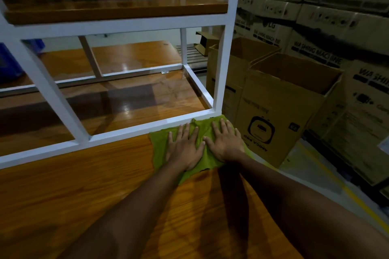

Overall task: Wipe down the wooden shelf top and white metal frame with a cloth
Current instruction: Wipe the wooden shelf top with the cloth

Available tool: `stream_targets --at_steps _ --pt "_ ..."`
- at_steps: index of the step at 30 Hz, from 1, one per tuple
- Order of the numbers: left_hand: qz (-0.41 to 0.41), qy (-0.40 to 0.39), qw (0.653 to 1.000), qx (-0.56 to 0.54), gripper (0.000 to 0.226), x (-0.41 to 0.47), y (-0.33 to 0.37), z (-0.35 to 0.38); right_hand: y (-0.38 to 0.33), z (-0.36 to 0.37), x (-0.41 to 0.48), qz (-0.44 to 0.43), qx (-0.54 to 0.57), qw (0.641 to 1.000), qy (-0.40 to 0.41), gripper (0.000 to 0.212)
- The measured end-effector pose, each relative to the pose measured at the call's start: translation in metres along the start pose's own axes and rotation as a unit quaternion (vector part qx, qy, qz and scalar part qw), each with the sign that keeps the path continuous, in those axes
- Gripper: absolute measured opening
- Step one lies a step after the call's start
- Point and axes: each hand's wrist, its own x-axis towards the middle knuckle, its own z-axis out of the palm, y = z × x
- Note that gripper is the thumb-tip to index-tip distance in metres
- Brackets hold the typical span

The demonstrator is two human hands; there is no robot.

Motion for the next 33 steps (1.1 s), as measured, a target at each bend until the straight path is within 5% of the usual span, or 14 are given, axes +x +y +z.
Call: stream_targets --at_steps 33 --pt "-0.015 -0.009 1.000 0.009 0.076 -0.097 0.062 0.011 0.028 -0.004 -0.118 0.001 0.010 1.000 -0.003 0.072"
